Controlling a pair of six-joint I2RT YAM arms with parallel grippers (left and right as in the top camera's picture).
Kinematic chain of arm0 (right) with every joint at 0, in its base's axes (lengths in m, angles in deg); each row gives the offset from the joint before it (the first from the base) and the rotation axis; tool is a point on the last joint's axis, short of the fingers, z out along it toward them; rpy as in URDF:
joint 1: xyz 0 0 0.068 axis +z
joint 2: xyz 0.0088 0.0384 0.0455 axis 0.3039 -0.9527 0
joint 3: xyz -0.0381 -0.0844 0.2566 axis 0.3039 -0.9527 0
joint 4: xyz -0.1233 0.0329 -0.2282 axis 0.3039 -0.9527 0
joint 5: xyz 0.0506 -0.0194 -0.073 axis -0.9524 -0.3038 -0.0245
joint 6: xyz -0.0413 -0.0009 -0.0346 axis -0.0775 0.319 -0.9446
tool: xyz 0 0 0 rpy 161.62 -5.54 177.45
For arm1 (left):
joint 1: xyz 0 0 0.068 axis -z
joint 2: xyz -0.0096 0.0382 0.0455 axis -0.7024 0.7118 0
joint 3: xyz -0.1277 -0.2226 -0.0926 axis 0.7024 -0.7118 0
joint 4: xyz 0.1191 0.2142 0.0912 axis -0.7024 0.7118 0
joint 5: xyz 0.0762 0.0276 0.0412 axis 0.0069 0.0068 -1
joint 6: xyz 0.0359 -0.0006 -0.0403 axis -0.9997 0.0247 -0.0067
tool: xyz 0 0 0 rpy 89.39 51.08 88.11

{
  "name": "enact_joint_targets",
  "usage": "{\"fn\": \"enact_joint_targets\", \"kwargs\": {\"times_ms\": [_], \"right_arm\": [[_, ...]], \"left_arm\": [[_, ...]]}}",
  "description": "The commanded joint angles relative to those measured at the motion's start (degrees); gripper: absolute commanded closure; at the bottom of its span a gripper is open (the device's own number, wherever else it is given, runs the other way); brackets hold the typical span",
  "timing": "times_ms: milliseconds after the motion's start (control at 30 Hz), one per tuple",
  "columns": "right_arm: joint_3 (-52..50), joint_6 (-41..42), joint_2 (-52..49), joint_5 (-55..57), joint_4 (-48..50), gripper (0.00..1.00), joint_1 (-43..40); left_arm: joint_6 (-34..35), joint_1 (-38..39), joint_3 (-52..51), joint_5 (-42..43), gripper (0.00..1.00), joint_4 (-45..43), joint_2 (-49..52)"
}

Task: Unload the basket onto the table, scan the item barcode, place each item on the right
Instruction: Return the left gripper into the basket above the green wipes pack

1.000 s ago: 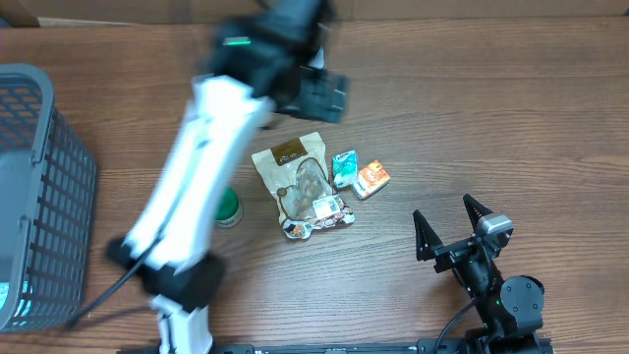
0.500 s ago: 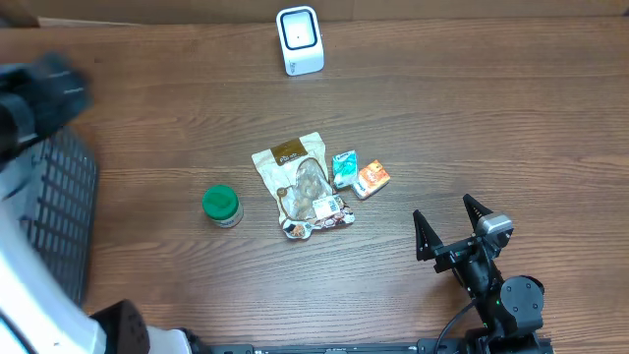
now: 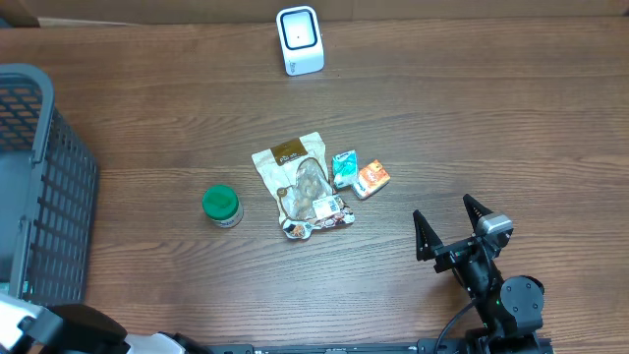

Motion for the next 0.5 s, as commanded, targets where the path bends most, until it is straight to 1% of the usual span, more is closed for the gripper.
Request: {"fn": "enact_joint_targets", "kwargs": {"times_ms": [0,267,467], "right_arm": [[0.1,-0.2,0.6,-0.1,0.3,0.0,0.3],[0.1,-0.2,0.6,-0.1,0.3,0.0,0.3],[0.1,-0.2,0.6,-0.1,0.3,0.0,0.3]], "left_arm": [[1.1,-1.8,-6.2,-3.5,0.0,-3.5,0.0],[1.2,-2.0,-24.5,-9.5,0.0,-20.6,0.0],[0.8,-2.1,-34.7,-9.8,0.01,-35.2,0.0]]}}
